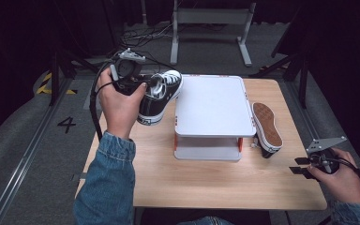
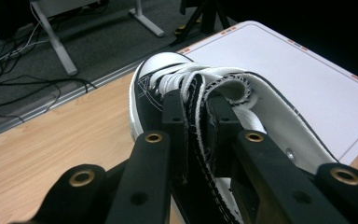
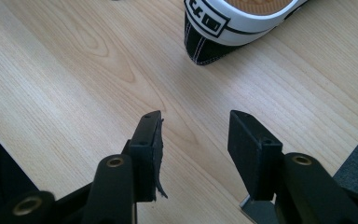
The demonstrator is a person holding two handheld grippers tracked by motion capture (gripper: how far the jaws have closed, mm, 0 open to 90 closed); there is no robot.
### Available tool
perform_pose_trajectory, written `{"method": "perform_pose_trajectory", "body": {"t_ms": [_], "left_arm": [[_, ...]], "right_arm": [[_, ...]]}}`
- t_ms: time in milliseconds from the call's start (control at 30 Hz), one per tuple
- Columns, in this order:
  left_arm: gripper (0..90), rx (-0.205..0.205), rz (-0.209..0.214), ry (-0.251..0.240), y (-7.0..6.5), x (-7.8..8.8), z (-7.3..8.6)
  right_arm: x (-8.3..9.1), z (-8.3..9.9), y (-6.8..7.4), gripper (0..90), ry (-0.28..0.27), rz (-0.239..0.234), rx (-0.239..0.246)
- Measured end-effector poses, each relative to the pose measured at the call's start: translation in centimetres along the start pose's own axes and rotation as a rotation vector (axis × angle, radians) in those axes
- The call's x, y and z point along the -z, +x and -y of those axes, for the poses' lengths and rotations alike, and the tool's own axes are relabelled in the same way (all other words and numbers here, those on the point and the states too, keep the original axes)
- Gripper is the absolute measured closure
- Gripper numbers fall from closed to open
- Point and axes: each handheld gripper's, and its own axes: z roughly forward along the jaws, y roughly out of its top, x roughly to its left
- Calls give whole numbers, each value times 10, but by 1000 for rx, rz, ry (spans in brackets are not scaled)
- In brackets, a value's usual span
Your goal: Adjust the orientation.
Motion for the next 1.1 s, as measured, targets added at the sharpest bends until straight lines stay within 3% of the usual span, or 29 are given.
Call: {"method": "perform_pose_trajectory", "body": {"t_ms": [600, 933, 1100], "left_arm": [[803, -12, 16, -18, -29, -50, -25], [803, 9, -16, -24, -41, -79, -30], [802, 27, -52, -39, -43, -89, -27]], "right_arm": [[1, 0, -2, 555, -12, -9, 4], [4, 1, -3, 554, -18, -11, 2], [4, 2, -3, 552, -21, -13, 5]]}}
